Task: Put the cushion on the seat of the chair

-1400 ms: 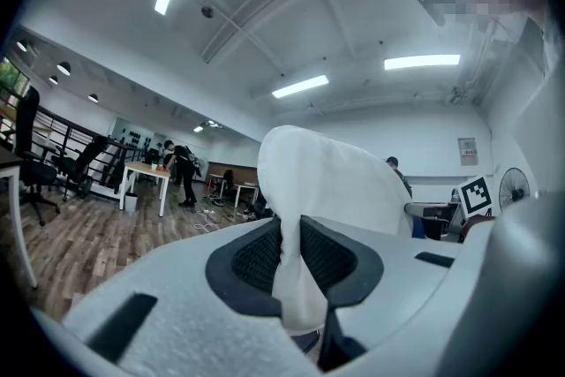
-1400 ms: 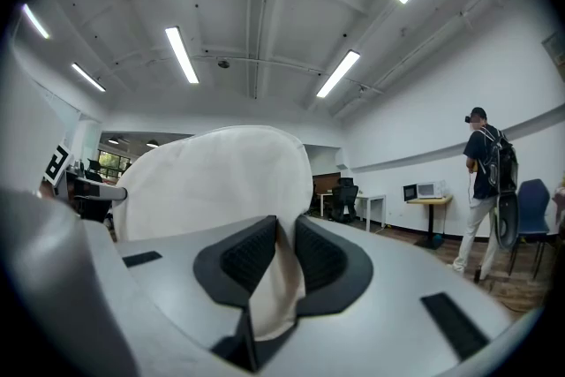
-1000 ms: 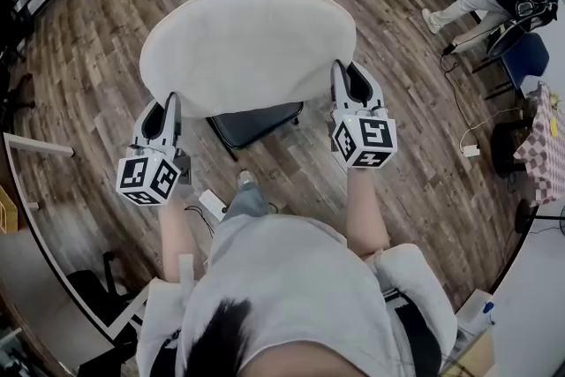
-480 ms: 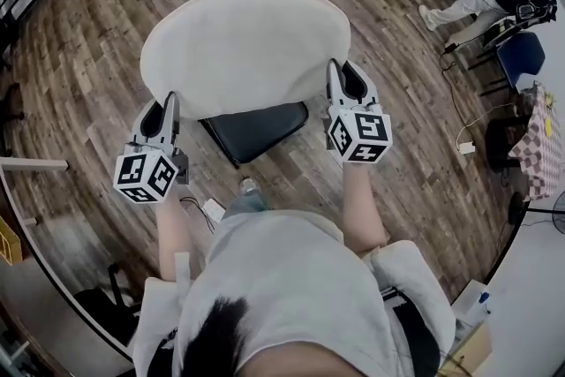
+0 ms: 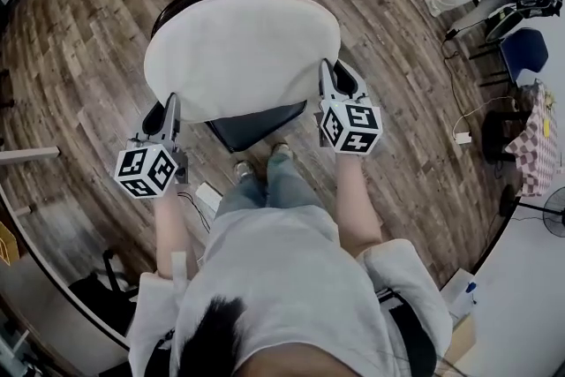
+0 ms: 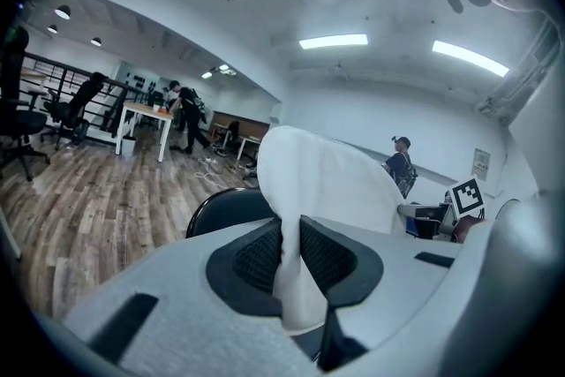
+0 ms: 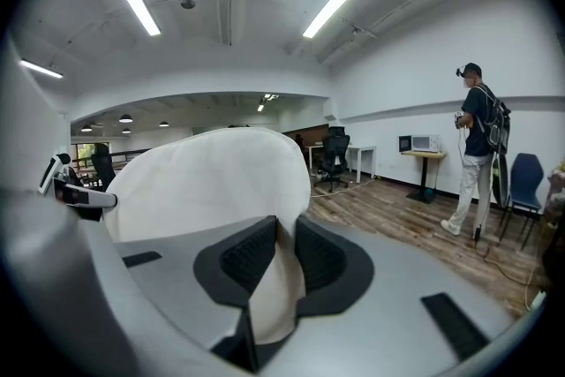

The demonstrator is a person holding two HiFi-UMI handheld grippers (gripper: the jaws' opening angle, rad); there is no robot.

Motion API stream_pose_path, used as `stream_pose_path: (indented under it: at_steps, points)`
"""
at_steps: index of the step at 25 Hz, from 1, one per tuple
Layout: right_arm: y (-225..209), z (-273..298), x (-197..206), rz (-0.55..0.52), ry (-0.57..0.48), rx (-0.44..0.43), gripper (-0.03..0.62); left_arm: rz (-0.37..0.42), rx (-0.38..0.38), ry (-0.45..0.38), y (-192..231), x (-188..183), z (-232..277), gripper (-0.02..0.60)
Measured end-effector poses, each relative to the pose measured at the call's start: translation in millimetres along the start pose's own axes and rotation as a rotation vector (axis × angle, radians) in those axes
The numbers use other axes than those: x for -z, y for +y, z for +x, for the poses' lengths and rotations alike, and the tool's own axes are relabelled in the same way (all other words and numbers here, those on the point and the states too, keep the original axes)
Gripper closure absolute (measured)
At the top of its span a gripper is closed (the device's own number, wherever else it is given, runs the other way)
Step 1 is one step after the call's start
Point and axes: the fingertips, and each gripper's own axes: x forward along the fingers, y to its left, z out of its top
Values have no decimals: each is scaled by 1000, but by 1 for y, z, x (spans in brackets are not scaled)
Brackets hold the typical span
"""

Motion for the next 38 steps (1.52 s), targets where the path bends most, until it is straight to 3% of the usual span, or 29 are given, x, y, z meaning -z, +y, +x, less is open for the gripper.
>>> stream_pose_path:
  at_steps: [13, 38]
  points:
    - [-20, 56, 81, -16, 227, -82, 539, -125, -128, 152, 11, 86, 27, 525]
    - [-48, 174, 239, -103, 541, -249, 539, -353, -351, 353, 48, 255, 94, 525]
